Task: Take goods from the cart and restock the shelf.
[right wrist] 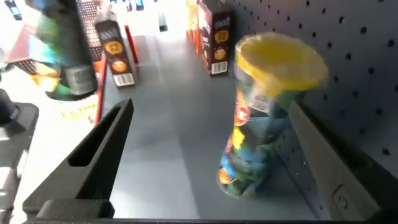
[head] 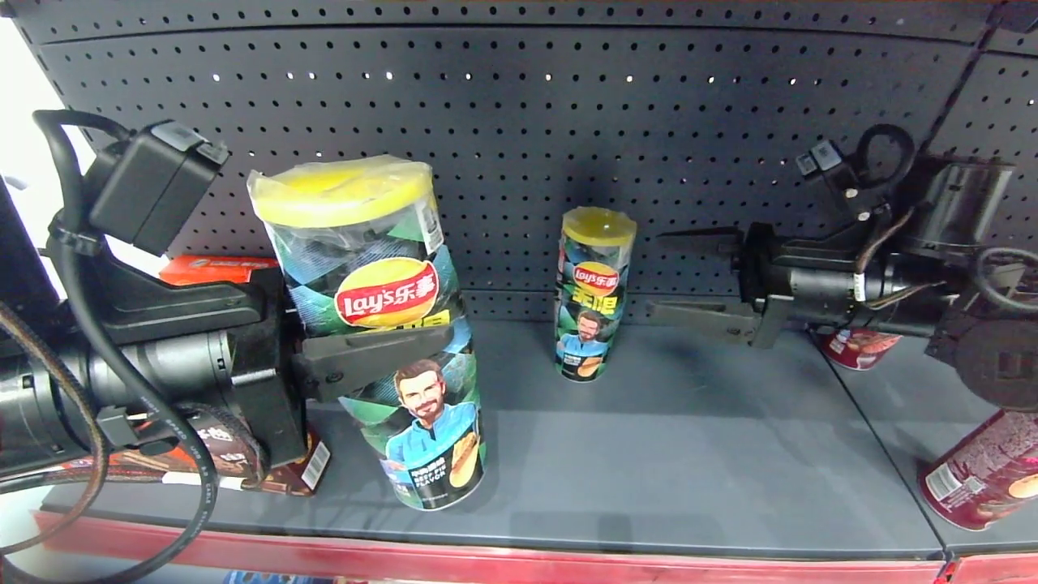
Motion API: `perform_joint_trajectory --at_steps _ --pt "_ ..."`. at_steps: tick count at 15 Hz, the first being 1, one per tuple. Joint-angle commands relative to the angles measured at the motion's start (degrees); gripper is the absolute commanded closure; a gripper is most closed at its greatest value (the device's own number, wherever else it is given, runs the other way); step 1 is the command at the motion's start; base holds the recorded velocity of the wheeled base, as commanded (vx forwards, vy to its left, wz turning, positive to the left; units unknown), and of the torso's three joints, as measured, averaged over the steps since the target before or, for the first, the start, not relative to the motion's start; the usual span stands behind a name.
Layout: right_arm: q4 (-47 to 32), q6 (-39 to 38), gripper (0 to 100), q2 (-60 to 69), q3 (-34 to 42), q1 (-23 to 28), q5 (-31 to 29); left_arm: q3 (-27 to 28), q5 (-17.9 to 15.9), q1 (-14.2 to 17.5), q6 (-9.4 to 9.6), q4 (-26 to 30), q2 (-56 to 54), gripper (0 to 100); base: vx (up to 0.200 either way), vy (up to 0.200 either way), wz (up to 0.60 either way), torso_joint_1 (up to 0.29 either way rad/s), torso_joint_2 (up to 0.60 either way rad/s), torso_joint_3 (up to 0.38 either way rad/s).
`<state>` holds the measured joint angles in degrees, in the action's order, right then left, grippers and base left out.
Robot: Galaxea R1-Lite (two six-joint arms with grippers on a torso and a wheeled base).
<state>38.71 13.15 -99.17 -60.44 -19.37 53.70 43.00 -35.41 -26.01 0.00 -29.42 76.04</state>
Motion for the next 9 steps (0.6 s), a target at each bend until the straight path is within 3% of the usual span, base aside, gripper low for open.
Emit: perform_joint_trajectory --at_steps 1,9 --pt "0.85 0.03 0 -6.21 -2.49 0.65 0.70 -0.02 -0.01 0.00 0.00 -0.03 -0.02 100 0.000 0.000 0.00 0.000 0.00 0.000" --pt "4.27 0.03 0 -17.02 -7.76 0.03 2.99 -0.02 -0.18 0.00 -0.09 0.24 0.16 100 0.000 0.000 0.00 0.000 0.00 0.000"
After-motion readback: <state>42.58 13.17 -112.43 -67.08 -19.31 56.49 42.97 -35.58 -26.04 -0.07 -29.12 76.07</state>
